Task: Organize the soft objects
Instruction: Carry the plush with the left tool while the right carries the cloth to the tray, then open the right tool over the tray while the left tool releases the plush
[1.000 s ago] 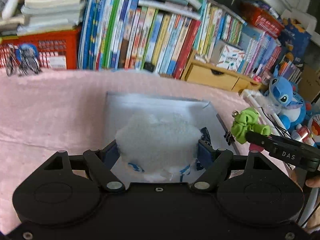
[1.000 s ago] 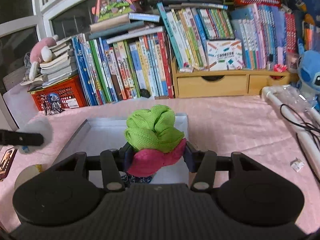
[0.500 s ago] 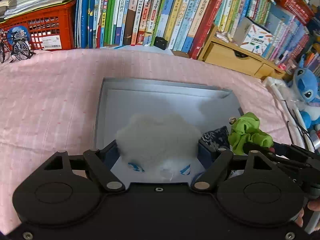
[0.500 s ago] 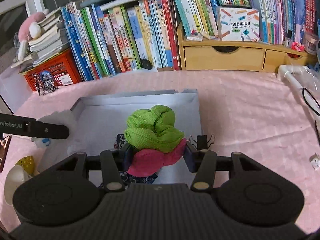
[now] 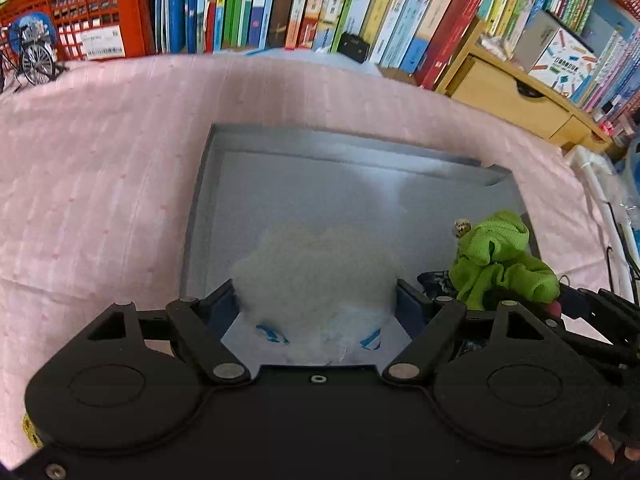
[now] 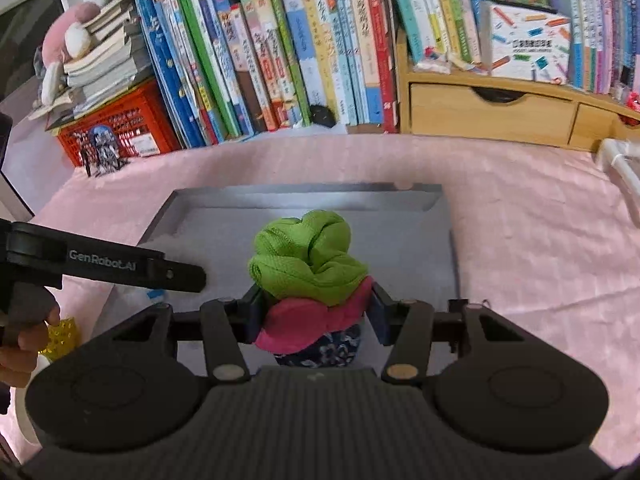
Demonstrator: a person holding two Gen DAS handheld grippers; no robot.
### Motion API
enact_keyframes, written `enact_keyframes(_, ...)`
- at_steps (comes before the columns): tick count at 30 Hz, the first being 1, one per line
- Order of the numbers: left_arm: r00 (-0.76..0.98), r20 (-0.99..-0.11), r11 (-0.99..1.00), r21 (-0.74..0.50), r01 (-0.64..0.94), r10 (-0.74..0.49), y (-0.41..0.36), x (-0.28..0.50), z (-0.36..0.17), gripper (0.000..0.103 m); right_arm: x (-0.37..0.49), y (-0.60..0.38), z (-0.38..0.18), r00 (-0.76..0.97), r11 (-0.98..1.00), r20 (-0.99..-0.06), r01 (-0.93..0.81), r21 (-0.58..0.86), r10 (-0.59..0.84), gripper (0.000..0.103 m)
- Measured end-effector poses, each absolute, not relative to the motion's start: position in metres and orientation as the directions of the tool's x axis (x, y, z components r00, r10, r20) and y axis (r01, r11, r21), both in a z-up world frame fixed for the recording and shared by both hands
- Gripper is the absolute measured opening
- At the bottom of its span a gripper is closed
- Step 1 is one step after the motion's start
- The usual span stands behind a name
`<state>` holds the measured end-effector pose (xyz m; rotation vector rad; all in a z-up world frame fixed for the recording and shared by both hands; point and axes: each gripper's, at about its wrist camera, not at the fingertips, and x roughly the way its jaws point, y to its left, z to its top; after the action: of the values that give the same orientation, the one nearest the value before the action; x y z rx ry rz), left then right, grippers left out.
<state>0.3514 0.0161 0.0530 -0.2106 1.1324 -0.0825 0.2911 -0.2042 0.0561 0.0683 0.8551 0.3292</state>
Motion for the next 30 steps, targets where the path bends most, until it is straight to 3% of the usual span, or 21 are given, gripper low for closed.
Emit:
enact_keyframes(19, 0.372, -0.910, 0.973, -0.223, -0.059, -0.186, 0.017, 0.354, 0.036, 0.080, 0.296, -0.198, 0.038, 0.582, 0.950, -0.758, -0.262, 0.168, 0.294, 0.057)
enact_keyframes(30, 0.388, -0.894, 0.962, -0.267, -0.062, -0.224, 0.023, 0.349, 0.048, 0.084, 0.291, -0.200, 0.045, 0.599, 0.946, -0.740, -0.276, 0.170, 0.308, 0.074)
